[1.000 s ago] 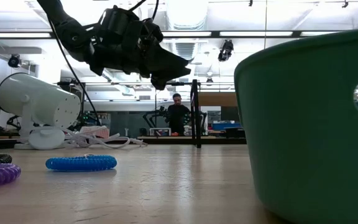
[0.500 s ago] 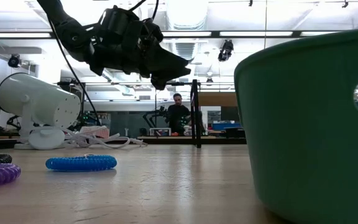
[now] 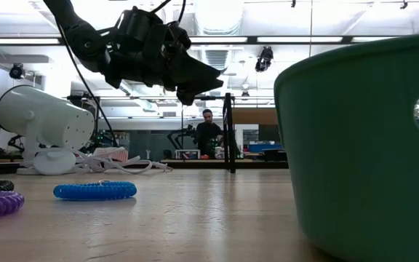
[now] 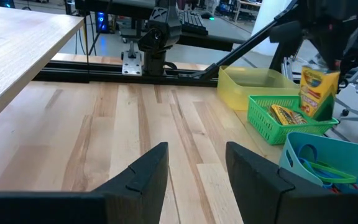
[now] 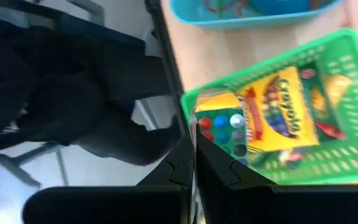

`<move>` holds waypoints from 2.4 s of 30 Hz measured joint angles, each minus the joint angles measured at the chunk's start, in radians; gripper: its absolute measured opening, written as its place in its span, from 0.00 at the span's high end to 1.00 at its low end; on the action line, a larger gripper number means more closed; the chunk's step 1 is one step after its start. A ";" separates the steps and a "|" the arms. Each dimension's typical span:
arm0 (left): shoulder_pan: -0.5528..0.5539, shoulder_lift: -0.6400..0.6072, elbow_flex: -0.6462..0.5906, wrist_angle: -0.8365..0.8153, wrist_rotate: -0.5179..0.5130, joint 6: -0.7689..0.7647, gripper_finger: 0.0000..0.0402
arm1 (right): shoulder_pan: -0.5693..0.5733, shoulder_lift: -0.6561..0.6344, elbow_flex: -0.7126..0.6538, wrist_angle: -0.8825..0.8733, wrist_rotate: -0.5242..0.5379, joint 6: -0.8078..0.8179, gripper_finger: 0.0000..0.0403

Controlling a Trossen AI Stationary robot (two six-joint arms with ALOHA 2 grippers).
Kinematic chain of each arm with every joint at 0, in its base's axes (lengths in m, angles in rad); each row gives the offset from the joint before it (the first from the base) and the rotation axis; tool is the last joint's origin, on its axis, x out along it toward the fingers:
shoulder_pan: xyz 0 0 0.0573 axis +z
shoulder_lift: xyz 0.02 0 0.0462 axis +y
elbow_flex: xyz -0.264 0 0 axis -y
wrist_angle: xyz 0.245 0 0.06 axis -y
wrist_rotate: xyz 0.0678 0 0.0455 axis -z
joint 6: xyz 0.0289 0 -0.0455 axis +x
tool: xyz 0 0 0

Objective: Pick & Place Office Desk Supplies
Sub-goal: Put the crayon box into the green bin, then put the blue spring rubberband into the yellow bin

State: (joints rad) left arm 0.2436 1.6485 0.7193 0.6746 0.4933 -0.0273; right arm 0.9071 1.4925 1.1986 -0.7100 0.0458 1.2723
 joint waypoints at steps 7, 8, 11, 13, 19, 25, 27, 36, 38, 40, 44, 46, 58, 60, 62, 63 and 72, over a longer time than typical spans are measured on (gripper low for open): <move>0.000 0.000 0.000 0.000 0.000 0.000 0.59 | 0.000 0.000 -0.043 0.021 -0.024 0.003 0.98; 0.000 0.000 0.000 0.000 0.000 0.000 0.59 | 0.000 0.000 -0.050 0.021 -0.024 0.003 0.98; 0.000 0.000 0.000 0.000 0.000 0.000 0.59 | 0.000 -0.001 -0.073 0.023 -0.021 -0.007 0.98; 0.000 0.000 0.000 0.000 0.000 0.000 0.59 | -0.003 -0.003 -0.087 0.024 -0.019 -0.017 0.98; 0.000 0.000 0.000 0.000 0.000 0.000 0.59 | -0.017 0.000 -0.121 0.016 -0.024 -0.019 0.98; 0.000 0.000 0.000 0.000 0.000 0.000 0.59 | -0.035 -0.006 -0.132 0.009 -0.020 -0.019 0.98; 0.000 0.000 0.000 0.000 0.000 0.000 0.59 | -0.037 -0.008 -0.137 0.005 -0.020 -0.021 0.98; 0.000 0.000 0.000 0.000 0.000 0.000 0.59 | -0.066 -0.009 -0.182 0.004 -0.019 -0.046 0.98; 0.000 0.000 0.000 0.000 0.000 0.000 0.59 | -0.074 -0.009 -0.189 0.006 -0.019 -0.048 0.98; 0.000 0.000 0.000 0.000 0.000 0.000 0.59 | -0.080 -0.009 -0.190 0.006 -0.019 -0.053 0.98; 0.000 0.000 0.000 0.000 0.000 0.000 0.59 | -0.084 -0.013 -0.190 0.009 -0.014 -0.052 0.96; 0.000 0.000 0.000 0.000 0.000 0.000 0.59 | -0.084 -0.015 -0.190 0.011 0.007 -0.045 0.93; 0.000 0.000 0.000 0.000 0.000 0.000 0.59 | -0.083 -0.016 -0.192 -0.003 0.036 -0.104 0.73; 0.000 0.000 0.000 0.000 0.000 0.000 0.59 | -0.083 -0.016 -0.192 -0.026 0.036 -0.103 0.73; 0.000 0.000 0.000 0.000 0.000 0.000 0.59 | -0.083 -0.019 -0.192 -0.048 0.049 -0.102 0.74; 0.000 0.000 0.000 0.000 0.000 0.000 0.59 | -0.083 -0.022 -0.192 -0.060 0.061 -0.102 0.74; 0.000 0.000 0.000 0.000 0.000 0.000 0.59 | -0.083 -0.046 -0.195 -0.106 0.081 -0.131 0.75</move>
State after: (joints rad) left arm 0.2432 1.6485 0.7193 0.6743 0.4934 -0.0269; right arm 0.8238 1.4462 1.0033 -0.8156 0.1265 1.1413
